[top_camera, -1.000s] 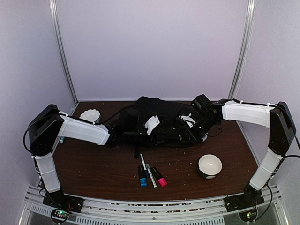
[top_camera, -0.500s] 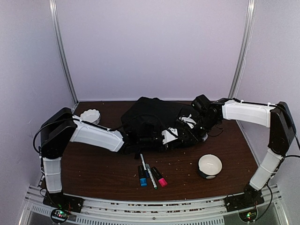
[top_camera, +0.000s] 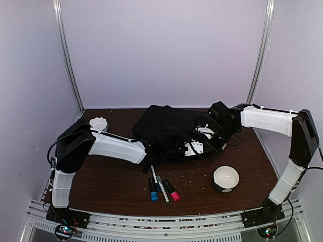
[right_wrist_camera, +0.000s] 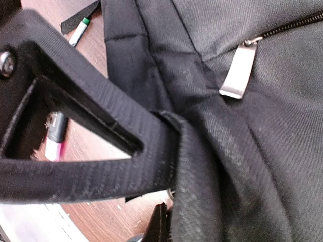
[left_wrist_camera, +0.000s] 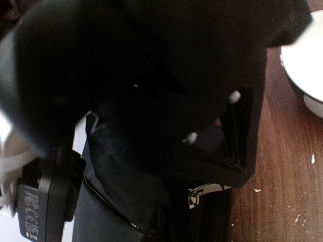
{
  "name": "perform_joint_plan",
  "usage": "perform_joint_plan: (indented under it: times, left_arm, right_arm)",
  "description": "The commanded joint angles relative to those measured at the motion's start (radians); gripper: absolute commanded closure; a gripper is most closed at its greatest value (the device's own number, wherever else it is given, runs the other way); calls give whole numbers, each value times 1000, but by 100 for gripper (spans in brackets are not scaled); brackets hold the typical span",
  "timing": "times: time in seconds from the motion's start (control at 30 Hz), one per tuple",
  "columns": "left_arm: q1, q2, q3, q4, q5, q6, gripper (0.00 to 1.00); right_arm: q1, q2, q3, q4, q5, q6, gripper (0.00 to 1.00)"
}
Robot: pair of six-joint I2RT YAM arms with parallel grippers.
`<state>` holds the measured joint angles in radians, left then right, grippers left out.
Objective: Pack the student bag
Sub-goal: Zip the student bag into the largest pocket of the bag.
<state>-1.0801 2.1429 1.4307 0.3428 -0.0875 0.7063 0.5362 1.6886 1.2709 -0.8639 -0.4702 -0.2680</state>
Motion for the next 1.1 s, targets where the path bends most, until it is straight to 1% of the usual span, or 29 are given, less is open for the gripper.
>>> perform_joint_plan:
  times: [0.0,0.3,0.5,0.67,0.87,0.93,1.0,1.07]
  left_arm:
    - [15,15,-14,-21,-98,19,100]
    - [15,-59,-93,-12,-98,-27,100]
    - [17,-93,-133,-18,-89,-51,100]
    - [17,-127,-167,-31,-78,-51,100]
    - [16,-205,-253,-29,-56,-36,100]
    - [17,-218,-266,-27,-62,-31,100]
    - [17,-222,-262,-40,-57,-37,100]
    - [17,-221,-254,-45,-47,-61,100]
  right_arm:
    - [-19,-56,32,-81,27,-57,100]
    - [-139,-46,27,-132,139,-103,100]
    - [-158,-80,-11,-157,232,-177,100]
    - [-194,-98,-58,-113,311,-208,100]
    - [-274,-40,-23,-31,331,-194,100]
    - [-286,-12,1,-25,296,-193,100]
    - [-281,-17,13,-53,157,-229,100]
    - [-257,-63,-4,-82,-13,-304,86]
